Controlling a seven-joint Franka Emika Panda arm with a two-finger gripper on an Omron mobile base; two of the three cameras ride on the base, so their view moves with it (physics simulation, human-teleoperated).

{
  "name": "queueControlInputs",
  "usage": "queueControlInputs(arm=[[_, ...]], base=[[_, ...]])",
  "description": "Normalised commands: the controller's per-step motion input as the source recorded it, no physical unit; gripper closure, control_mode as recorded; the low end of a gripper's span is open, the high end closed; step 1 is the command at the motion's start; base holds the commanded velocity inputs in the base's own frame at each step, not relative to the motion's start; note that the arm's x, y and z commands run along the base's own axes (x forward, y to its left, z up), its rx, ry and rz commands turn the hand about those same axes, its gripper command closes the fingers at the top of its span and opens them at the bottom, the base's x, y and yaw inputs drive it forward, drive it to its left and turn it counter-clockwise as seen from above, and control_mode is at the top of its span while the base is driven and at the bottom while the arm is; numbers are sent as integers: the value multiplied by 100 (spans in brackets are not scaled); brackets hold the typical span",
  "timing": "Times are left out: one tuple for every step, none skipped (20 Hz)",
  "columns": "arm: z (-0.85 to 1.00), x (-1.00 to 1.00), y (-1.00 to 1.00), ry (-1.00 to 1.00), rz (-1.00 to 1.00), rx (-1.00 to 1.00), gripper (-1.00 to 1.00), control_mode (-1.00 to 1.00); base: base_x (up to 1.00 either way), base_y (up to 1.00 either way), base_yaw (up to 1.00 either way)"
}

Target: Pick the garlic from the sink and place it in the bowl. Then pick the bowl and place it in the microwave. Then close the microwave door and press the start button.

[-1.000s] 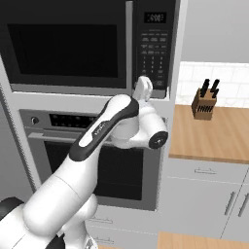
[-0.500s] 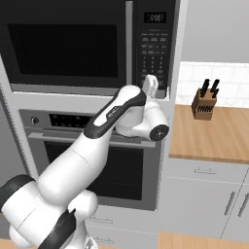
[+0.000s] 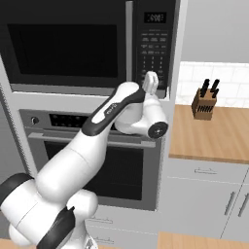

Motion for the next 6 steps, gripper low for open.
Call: queueControlInputs(arm=[[-31,19,0,0,-3,0,-100,-100],[-37,15,0,0,-3,0,-100,-100],[-39,9,0,0,-3,0,-100,-100],[-36,5,0,0,-4,0,-100,-100],[-36,0,0,0,-5,0,-100,-100],[-35,0,0,0,-5,0,-100,-100]], base=[[0,0,0],[0,0,0],[0,0,0],[0,0,0],[0,0,0],[0,0,0]])
